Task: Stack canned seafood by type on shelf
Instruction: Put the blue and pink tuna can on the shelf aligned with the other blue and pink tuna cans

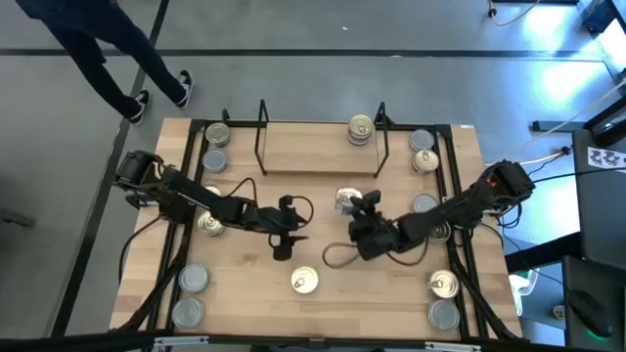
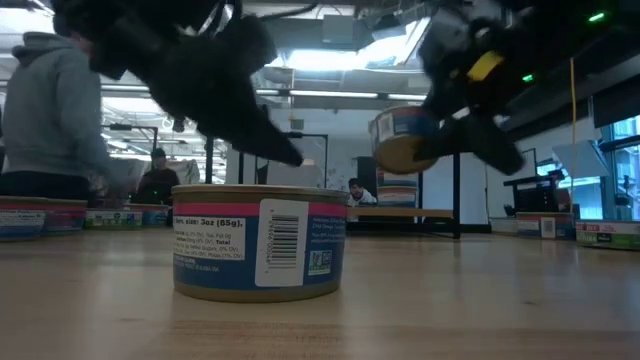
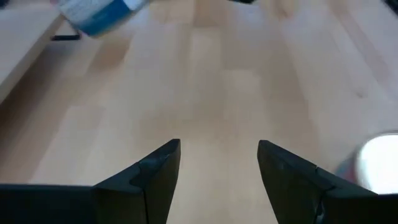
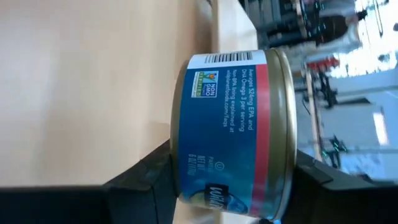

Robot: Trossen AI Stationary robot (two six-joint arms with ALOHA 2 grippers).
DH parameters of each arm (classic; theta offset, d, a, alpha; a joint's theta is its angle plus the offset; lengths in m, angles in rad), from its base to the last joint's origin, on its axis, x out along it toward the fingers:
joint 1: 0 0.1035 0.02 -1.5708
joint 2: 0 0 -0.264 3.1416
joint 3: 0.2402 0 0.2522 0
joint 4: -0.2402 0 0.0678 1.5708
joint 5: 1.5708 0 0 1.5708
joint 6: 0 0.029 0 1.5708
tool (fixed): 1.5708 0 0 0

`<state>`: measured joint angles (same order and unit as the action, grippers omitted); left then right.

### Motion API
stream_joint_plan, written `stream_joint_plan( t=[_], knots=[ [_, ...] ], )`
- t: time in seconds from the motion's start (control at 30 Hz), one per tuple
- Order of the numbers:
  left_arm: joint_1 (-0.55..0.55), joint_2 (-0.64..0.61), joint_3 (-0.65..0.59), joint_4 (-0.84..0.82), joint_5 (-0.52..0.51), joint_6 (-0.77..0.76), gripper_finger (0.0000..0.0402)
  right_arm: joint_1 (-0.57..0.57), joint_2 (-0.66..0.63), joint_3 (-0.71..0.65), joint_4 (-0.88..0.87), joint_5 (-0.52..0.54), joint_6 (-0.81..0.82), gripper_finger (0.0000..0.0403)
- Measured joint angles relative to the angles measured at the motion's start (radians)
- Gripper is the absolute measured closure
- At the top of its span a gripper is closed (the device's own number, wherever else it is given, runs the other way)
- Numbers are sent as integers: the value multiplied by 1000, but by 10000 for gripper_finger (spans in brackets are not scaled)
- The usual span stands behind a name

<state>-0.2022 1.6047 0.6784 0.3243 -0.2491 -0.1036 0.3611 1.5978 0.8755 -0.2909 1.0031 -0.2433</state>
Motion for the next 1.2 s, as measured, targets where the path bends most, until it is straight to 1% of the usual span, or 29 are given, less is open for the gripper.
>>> stream_joint_plan(
  t=[0.13,0.27,0.37,0.53,0.77,0.87,0.97,1.1,1.2],
  knots=[
    [22,1,-46,36,-11,-14,188,-116,0,32,2,-8,-61,208],
    [34,1,-67,32,-11,-24,188,-228,0,80,2,-40,-93,208],
    [37,1,-80,32,-11,-14,188,-305,0,105,3,-98,-93,208],
    [44,1,-88,30,-11,5,188,-405,7,109,-13,-204,-23,208],
    [57,1,-88,32,-11,24,188,-483,10,109,-62,-243,65,208],
    [60,1,-88,32,-11,18,188,-502,12,109,-81,-268,90,208],
    [60,1,-88,32,-11,8,188,-508,27,109,-80,-270,104,208],
    [60,1,-88,32,-11,8,188,-506,69,109,-77,-250,110,208],
    [60,1,-88,32,-11,7,188,-506,99,109,-75,-174,114,208]
  ],
)
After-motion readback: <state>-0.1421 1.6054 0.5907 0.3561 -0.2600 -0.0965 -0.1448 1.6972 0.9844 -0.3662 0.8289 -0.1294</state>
